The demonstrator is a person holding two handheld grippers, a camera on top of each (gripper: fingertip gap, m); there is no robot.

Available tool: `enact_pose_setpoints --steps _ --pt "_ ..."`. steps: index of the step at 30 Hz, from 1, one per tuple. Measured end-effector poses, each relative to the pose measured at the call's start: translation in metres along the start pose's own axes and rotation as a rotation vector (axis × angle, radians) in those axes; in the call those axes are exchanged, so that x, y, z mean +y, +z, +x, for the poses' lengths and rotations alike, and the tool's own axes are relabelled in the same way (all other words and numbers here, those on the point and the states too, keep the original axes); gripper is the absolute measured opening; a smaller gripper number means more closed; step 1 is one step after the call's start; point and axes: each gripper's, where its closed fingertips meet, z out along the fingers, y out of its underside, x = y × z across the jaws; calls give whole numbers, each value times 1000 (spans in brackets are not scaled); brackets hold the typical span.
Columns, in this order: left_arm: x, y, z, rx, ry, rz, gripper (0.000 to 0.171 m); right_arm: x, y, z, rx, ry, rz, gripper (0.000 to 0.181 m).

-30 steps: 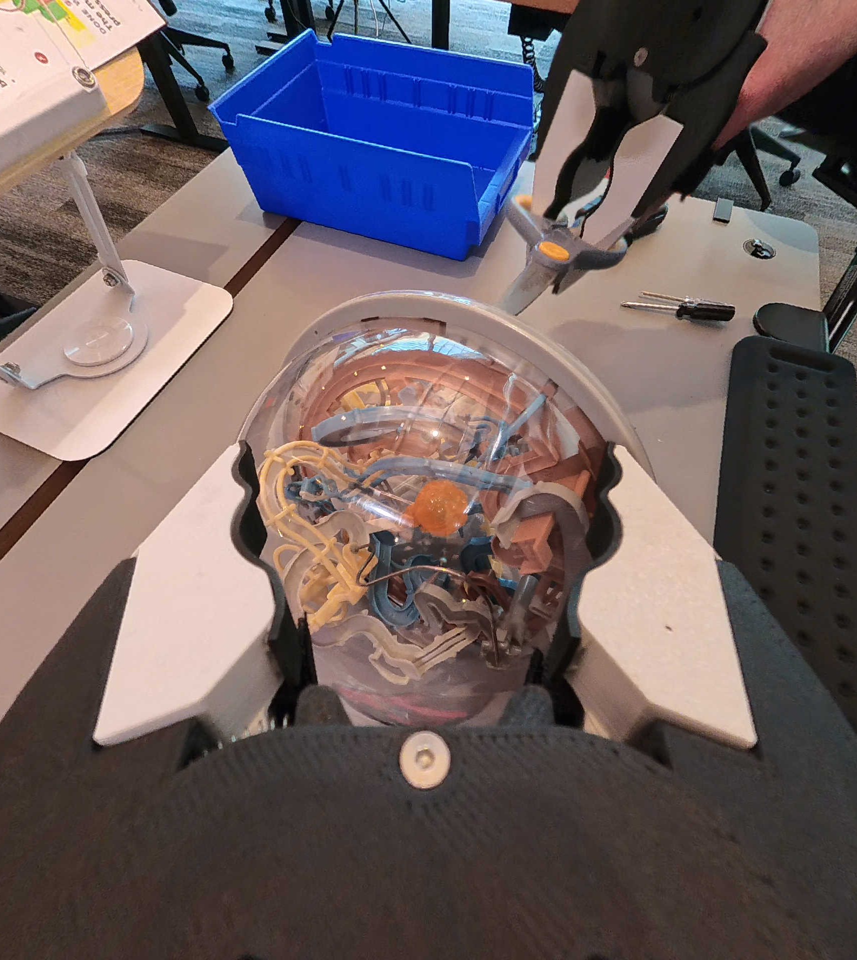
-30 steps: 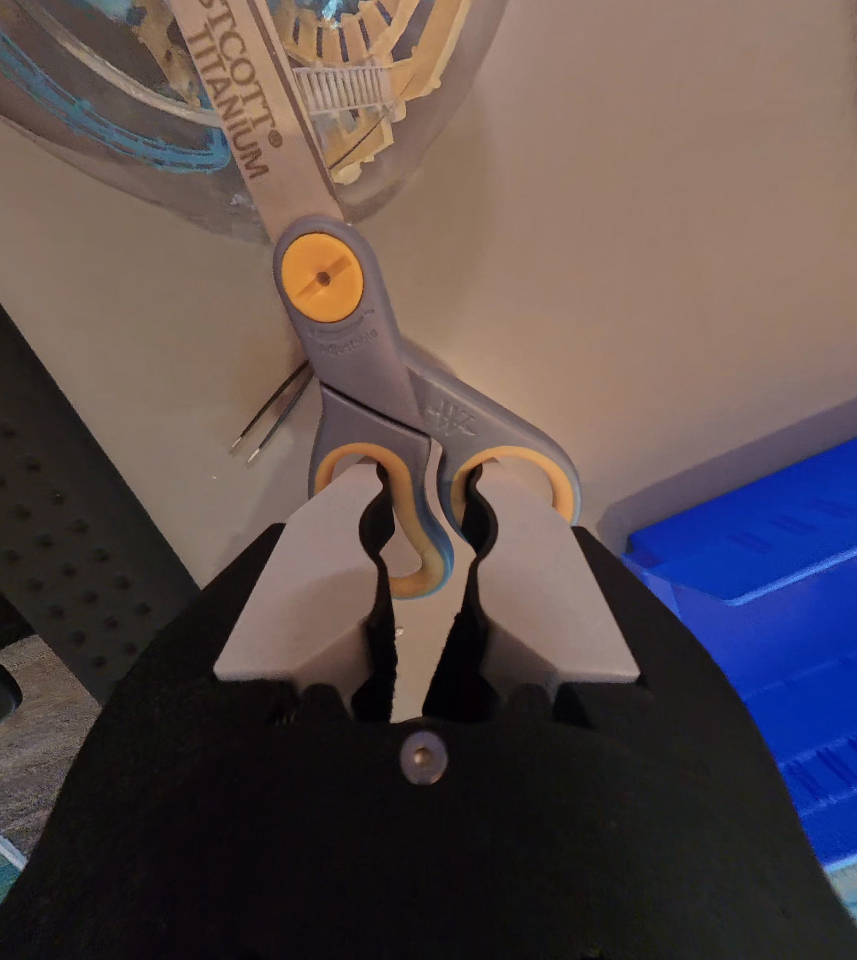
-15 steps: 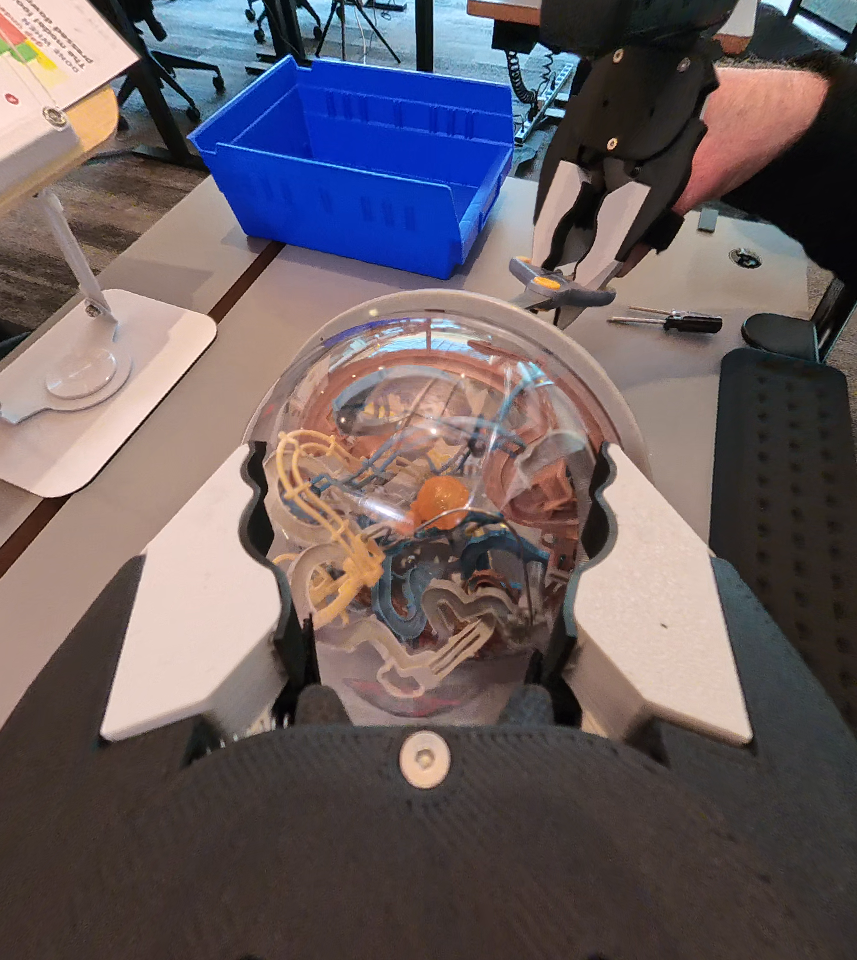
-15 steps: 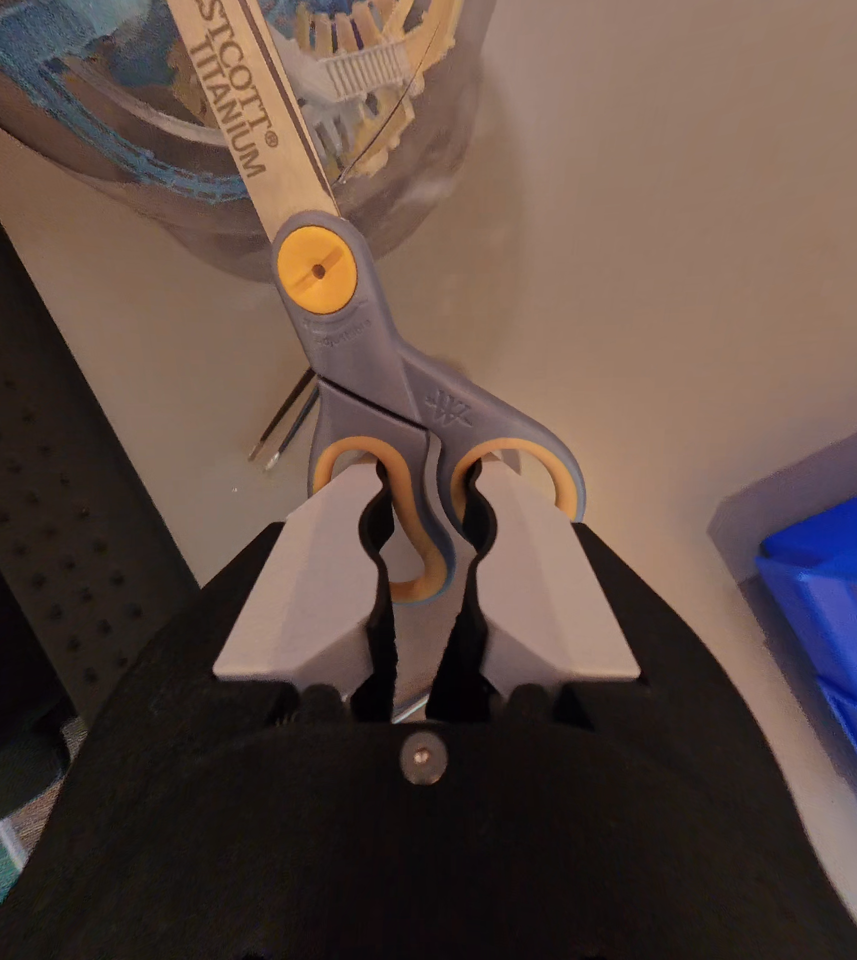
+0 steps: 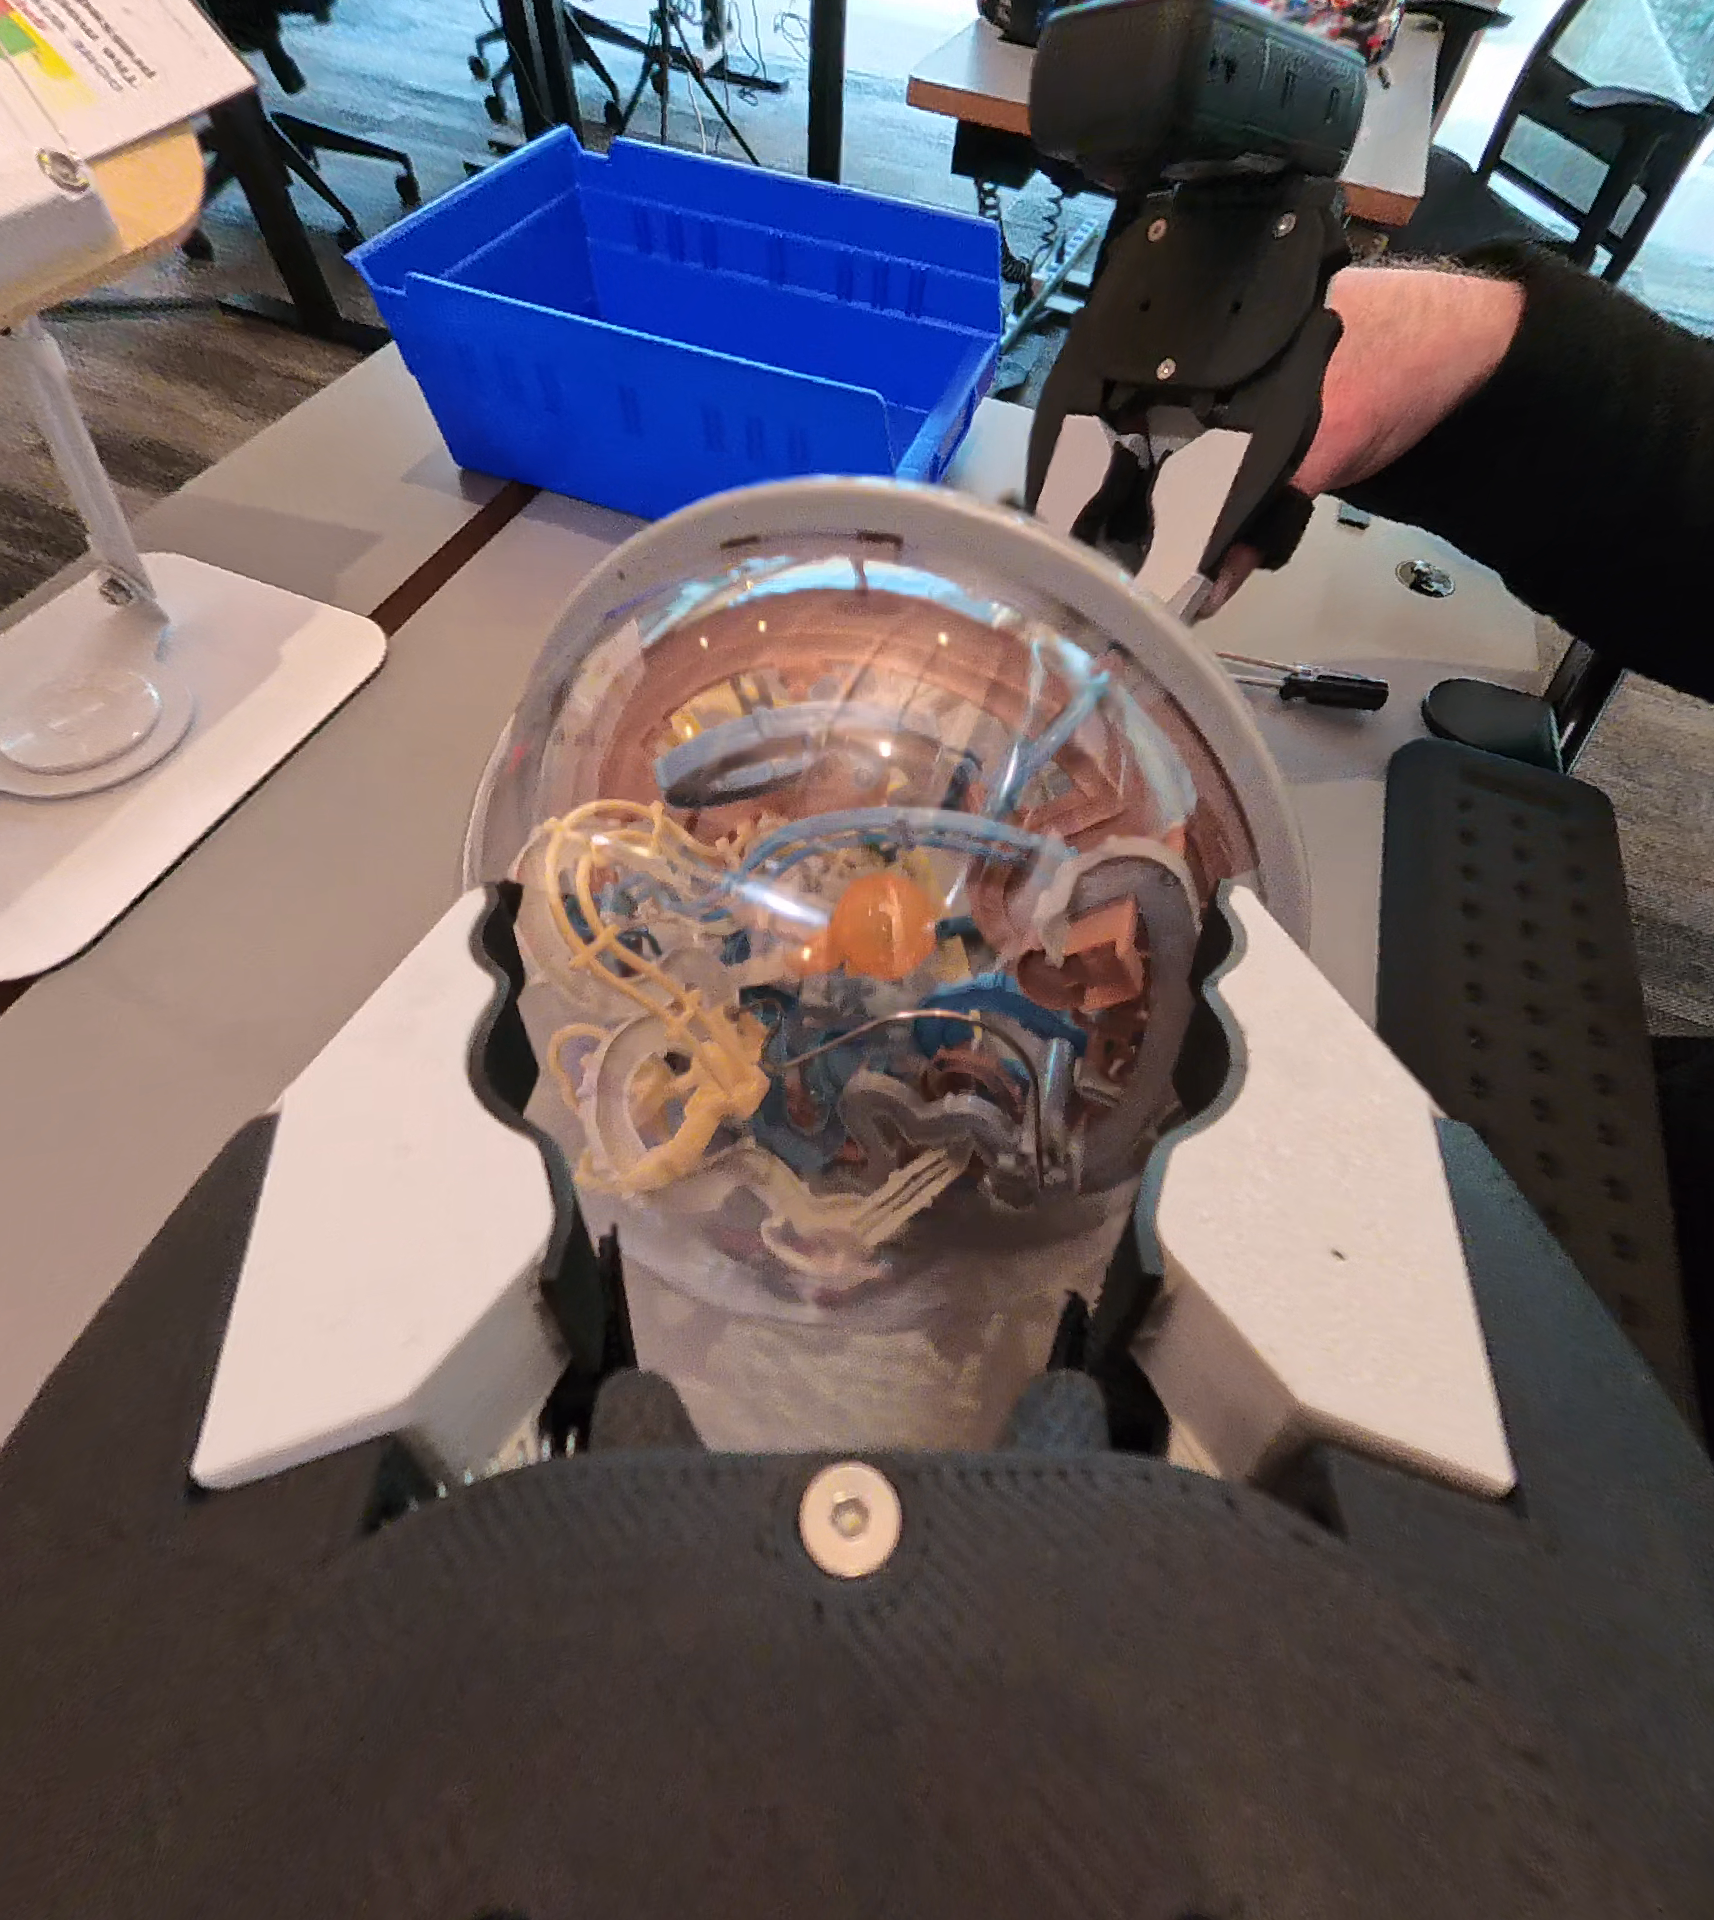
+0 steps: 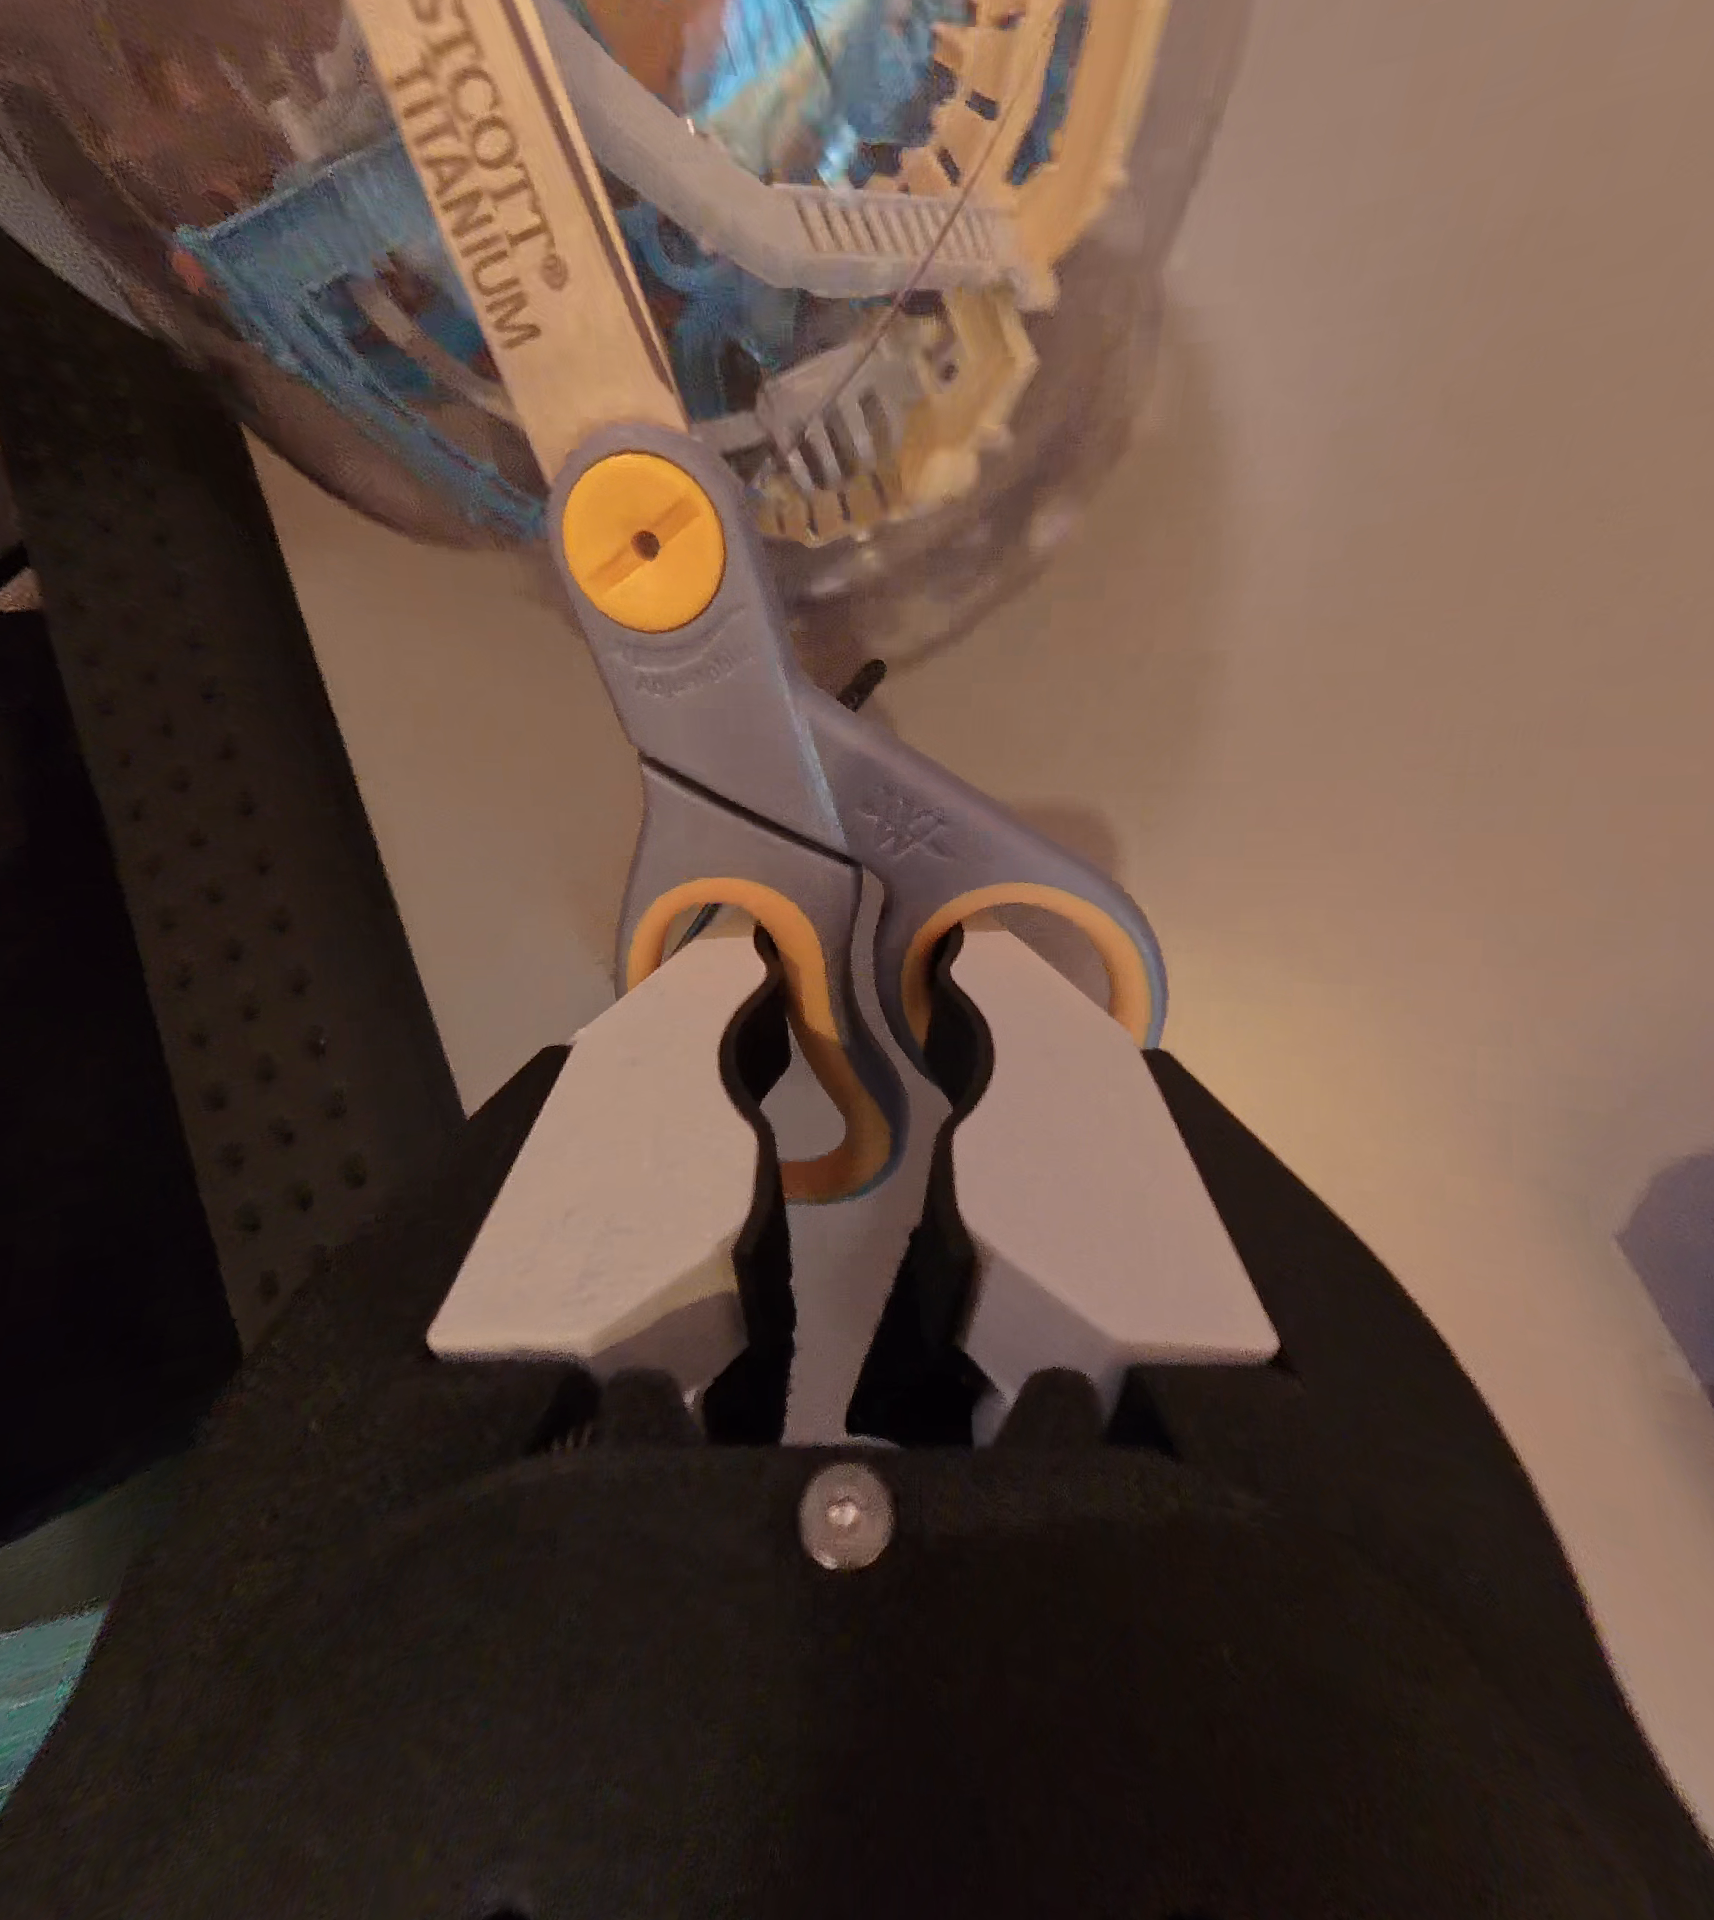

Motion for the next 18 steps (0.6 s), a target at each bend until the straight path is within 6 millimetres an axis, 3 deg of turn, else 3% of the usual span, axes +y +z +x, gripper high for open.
enact_pose_setpoints --steps 2,5,13,18 --pt "-3 7 6 -6 39 -1 123 -14 0 -7 -28 -8 42 18" --pt "-6 10 4 -11 47 -19 122 -17 -3 -2 -9 -6 54 18" --pt "-14 -6 -6 -140 95 -18 119 -4 -7 2 12 25 143 18" --pt "-30 -16 16 -219 137 19 114 -7 -5 -11 33 8 198 18"
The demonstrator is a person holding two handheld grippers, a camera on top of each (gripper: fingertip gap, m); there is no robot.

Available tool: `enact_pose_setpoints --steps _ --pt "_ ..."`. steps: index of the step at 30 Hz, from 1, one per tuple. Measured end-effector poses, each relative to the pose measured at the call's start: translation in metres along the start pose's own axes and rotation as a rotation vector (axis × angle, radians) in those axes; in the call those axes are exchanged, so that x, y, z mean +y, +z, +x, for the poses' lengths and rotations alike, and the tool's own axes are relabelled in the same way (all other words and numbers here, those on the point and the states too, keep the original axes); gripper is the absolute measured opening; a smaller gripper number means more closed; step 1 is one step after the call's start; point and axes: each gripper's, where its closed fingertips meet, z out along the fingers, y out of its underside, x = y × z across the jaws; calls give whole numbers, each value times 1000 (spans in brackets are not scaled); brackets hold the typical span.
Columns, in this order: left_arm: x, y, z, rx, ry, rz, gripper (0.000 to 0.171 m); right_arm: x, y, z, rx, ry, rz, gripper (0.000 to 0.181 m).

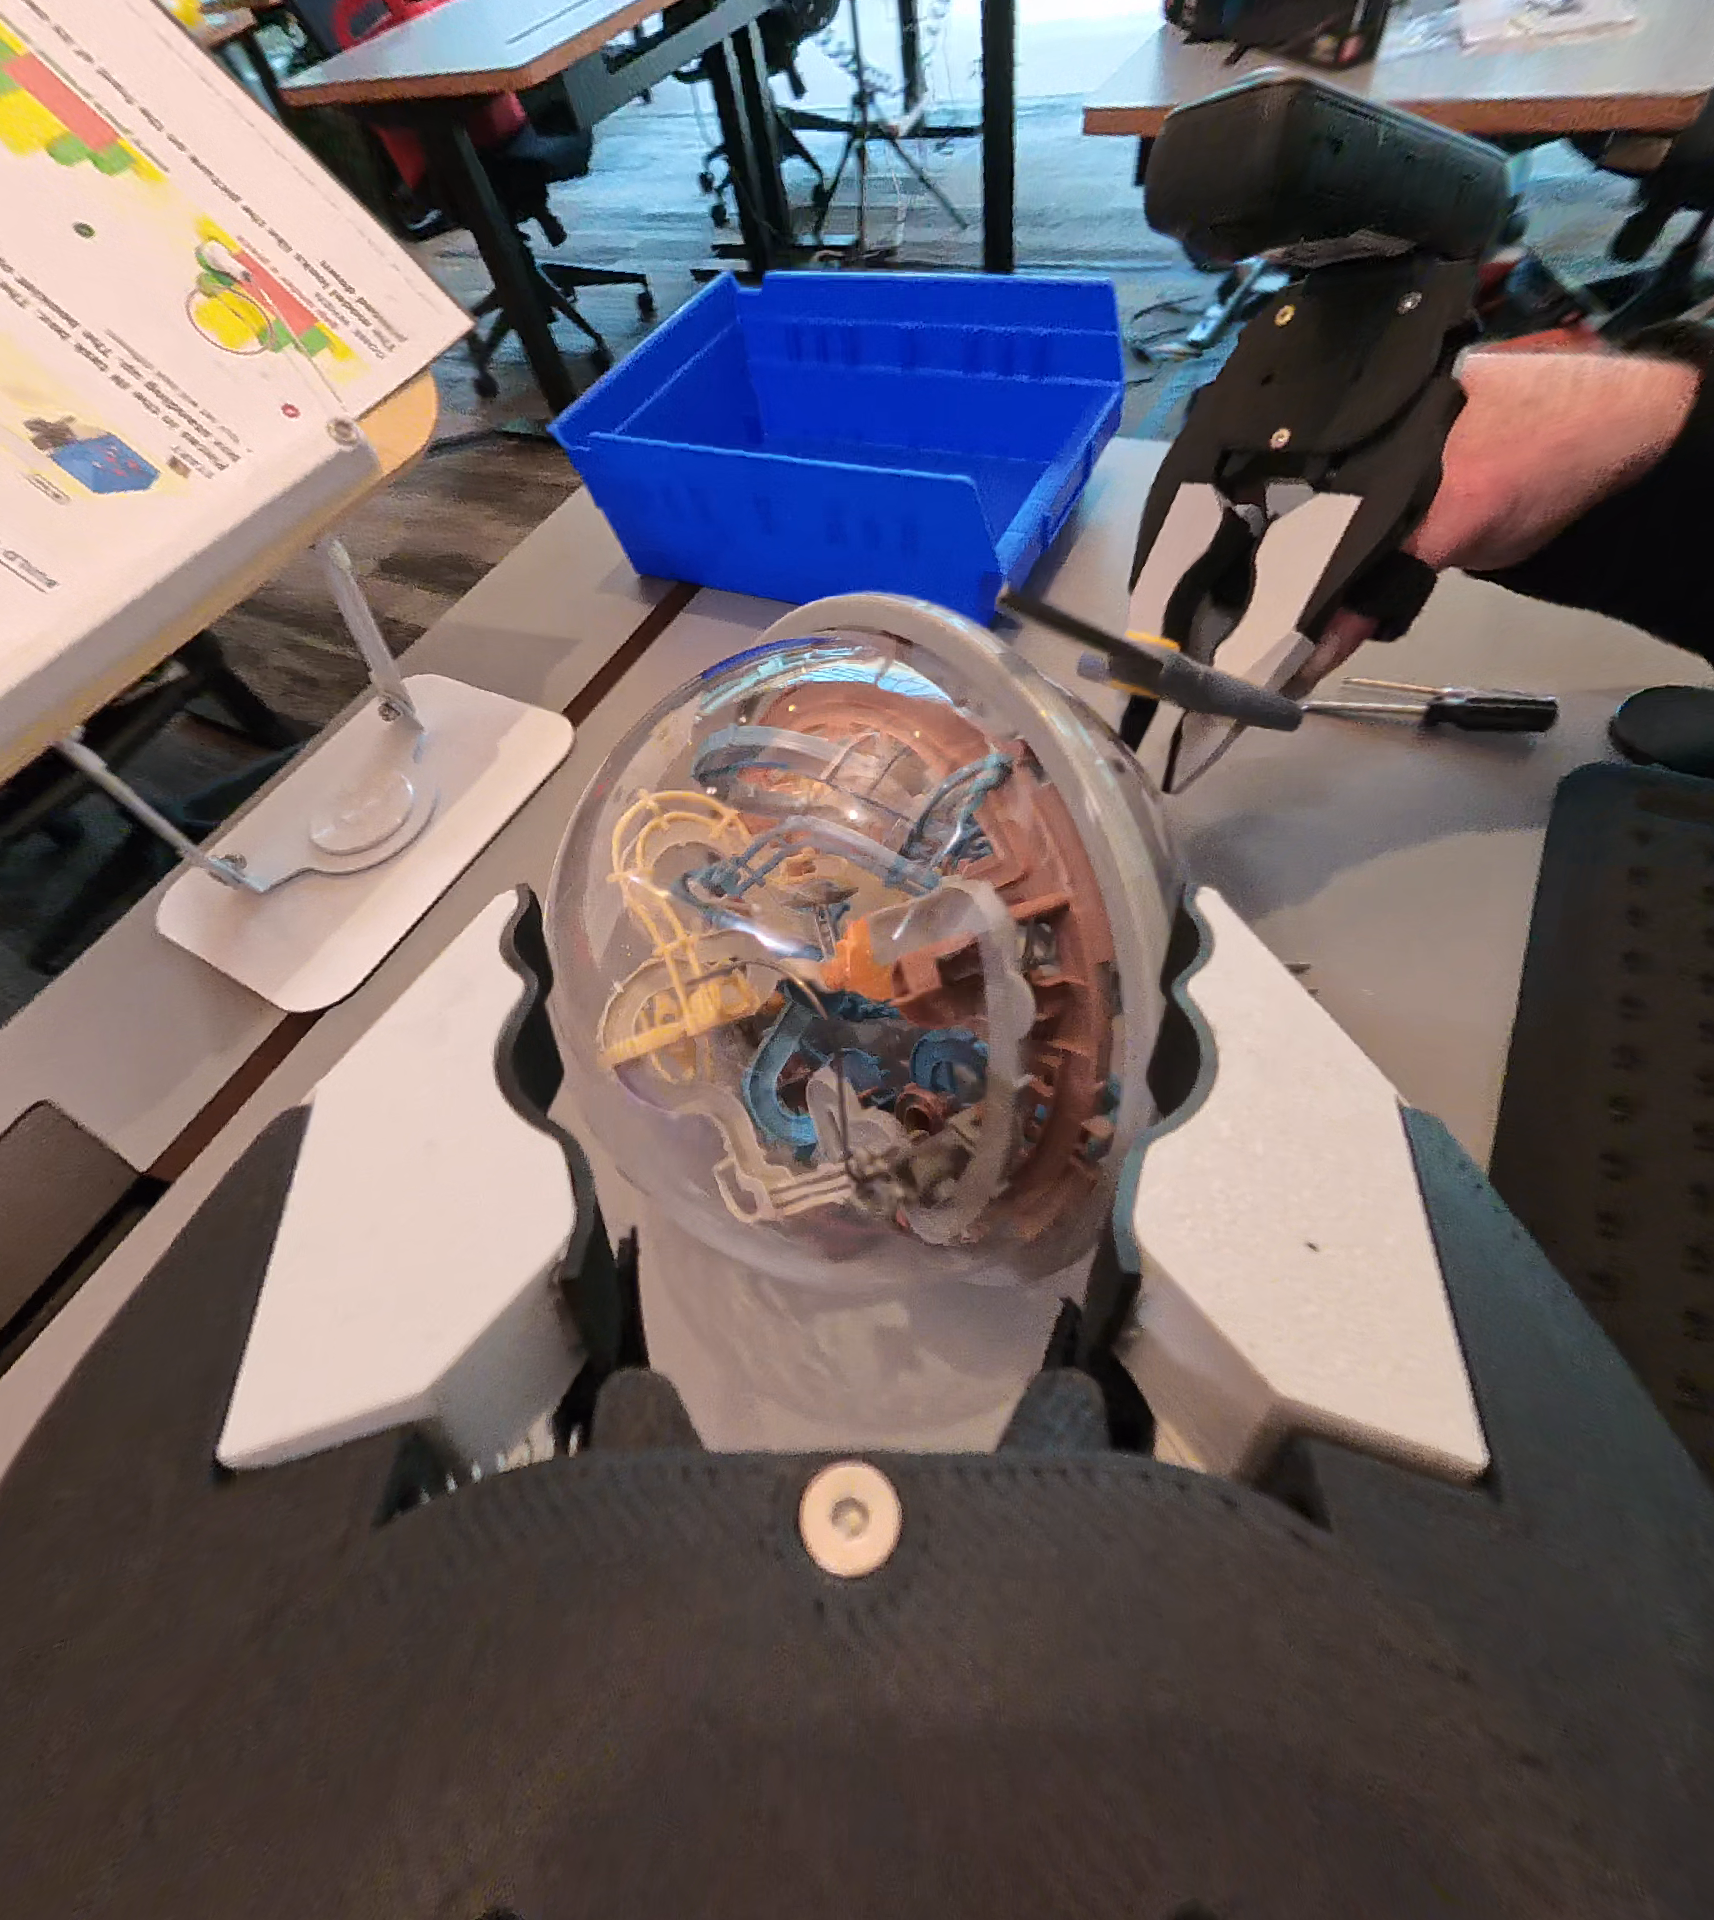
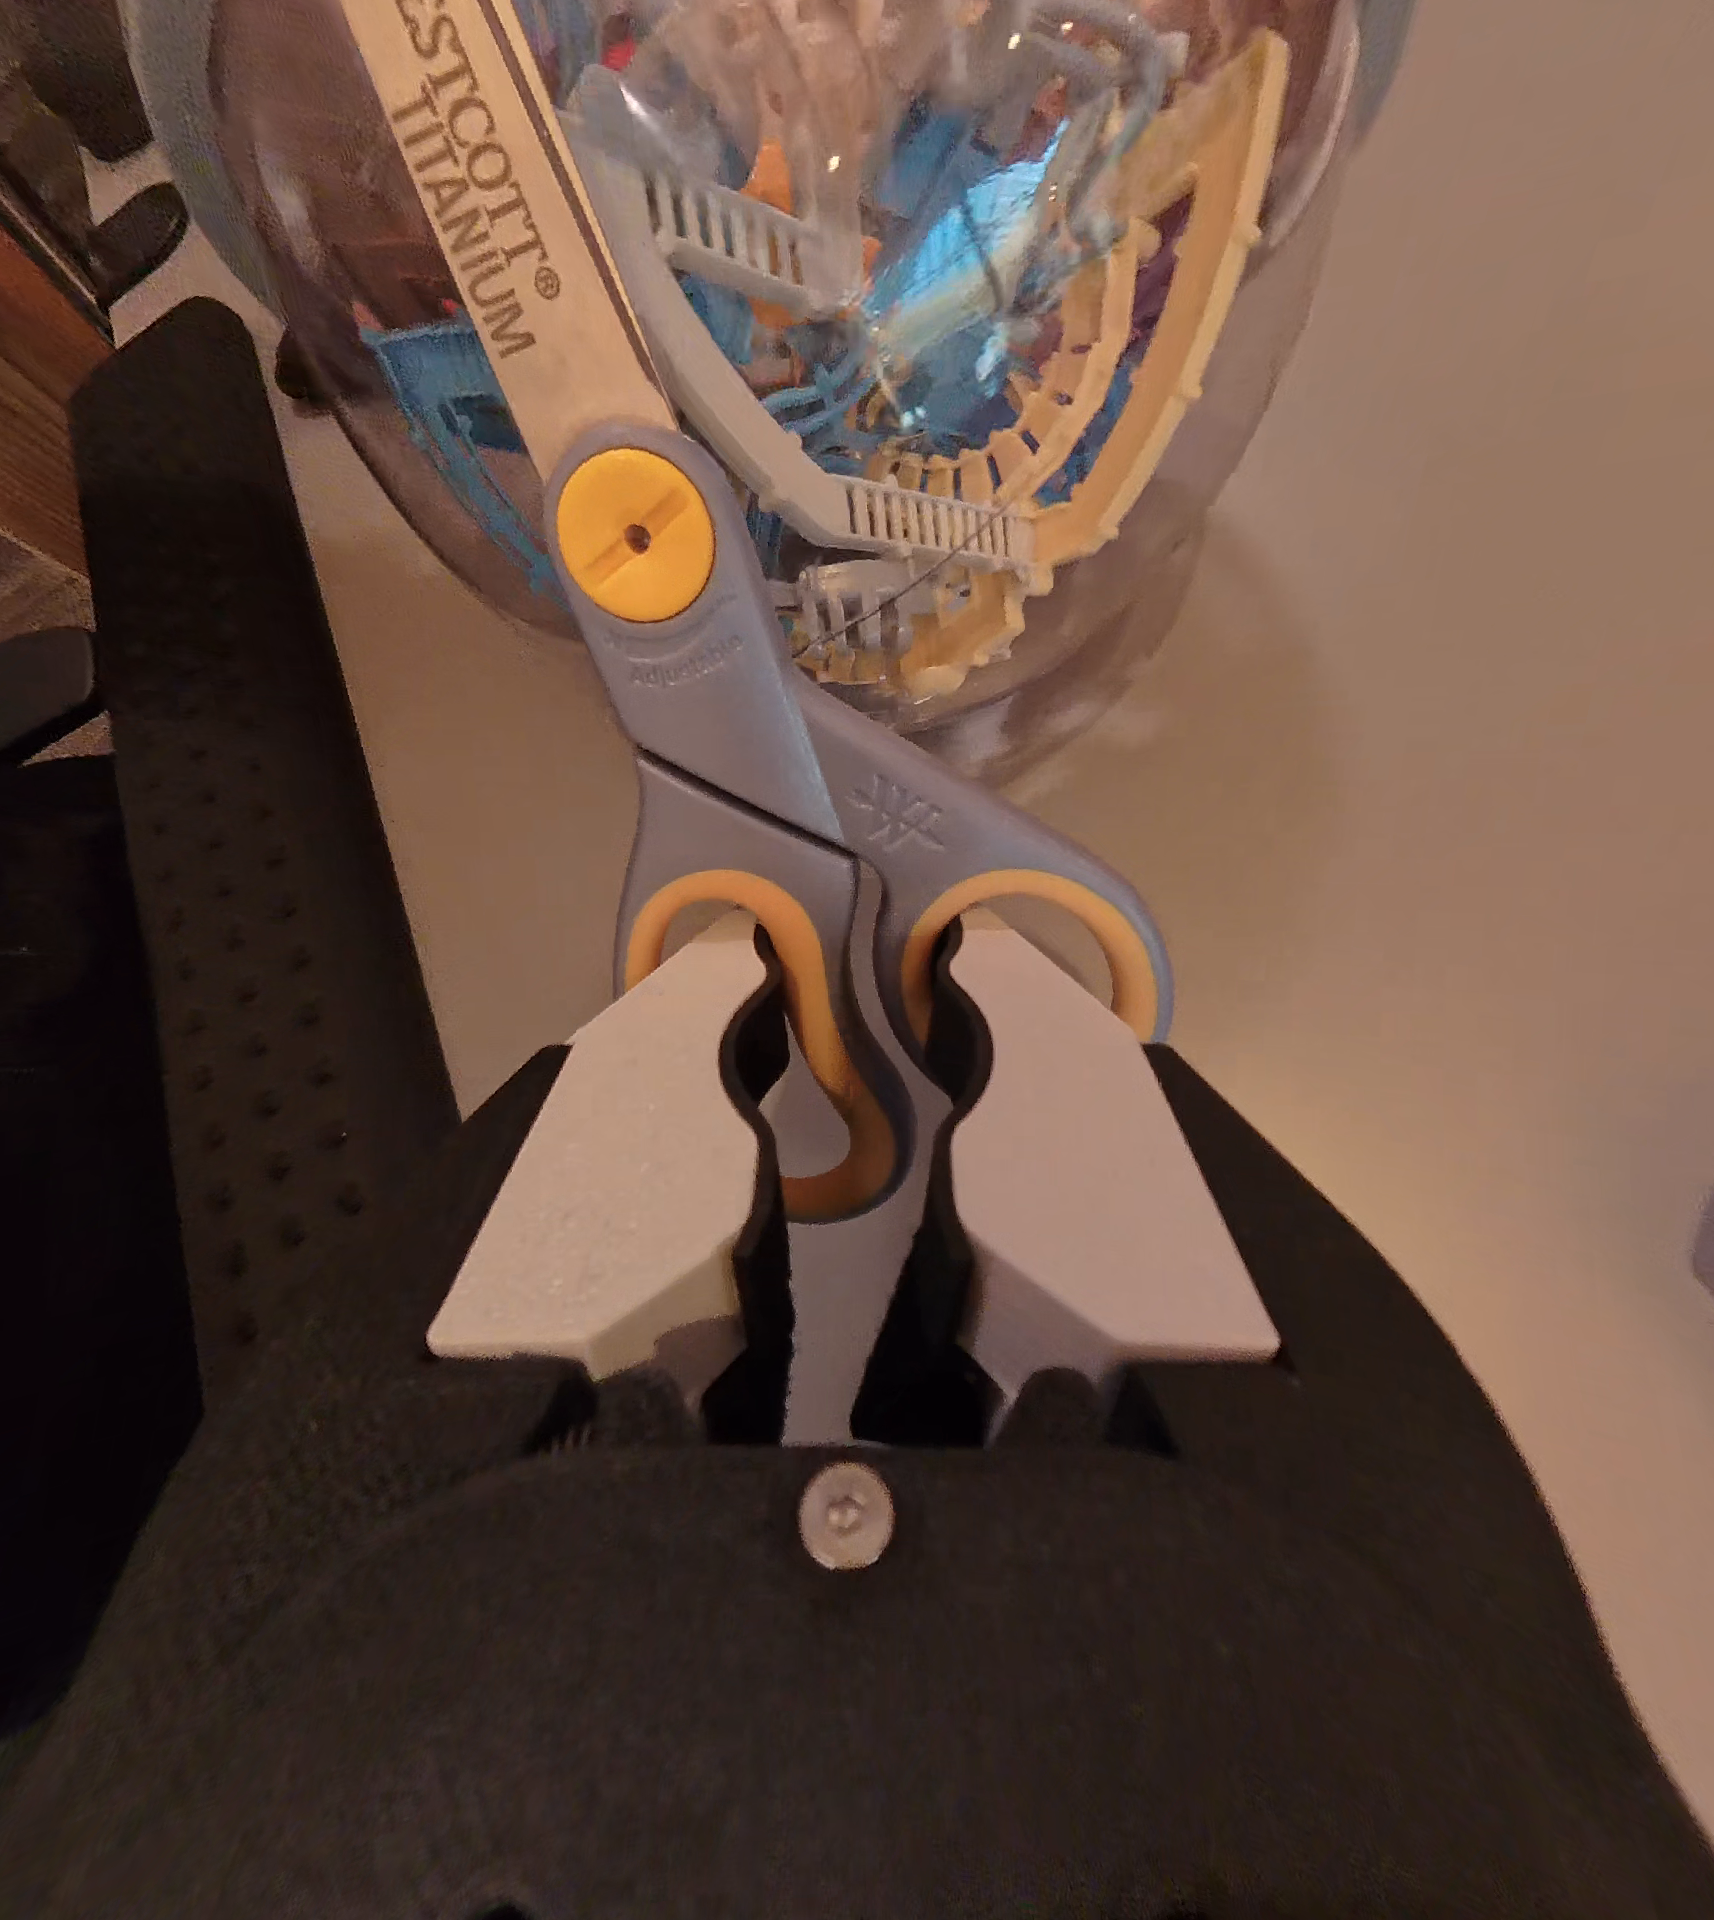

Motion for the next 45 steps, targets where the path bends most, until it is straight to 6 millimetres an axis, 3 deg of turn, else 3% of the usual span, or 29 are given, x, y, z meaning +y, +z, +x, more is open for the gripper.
enact_pose_setpoints --steps 5,10,13,15,17,20,26,31,37,45 --pt "-7 0 28 -24 44 23 101 2 9 -11 -21 20 32 18" --pt "14 16 47 -181 205 -69 73 1 7 -13 -35 68 91 19" --pt "23 18 48 -354 336 -87 50 0 7 -12 -45 86 118 19" --pt "21 19 51 -409 358 -52 18 -1 9 -12 -49 87 122 19" --pt "23 20 48 -465 419 -65 8 -2 10 -13 -55 82 126 19" --pt "24 23 41 -492 434 -83 8 -4 8 -13 -56 80 146 19" --pt "13 21 21 -376 172 -40 7 -1 -4 -4 -37 100 196 19" --pt "3 4 -8 -248 -168 46 7 13 -5 7 6 104 148 19" --pt "12 -18 -38 -147 -417 78 7 34 -1 16 74 89 34 18" --pt "27 -32 -53 -102 -550 95 7 70 -1 34 177 86 -156 19"
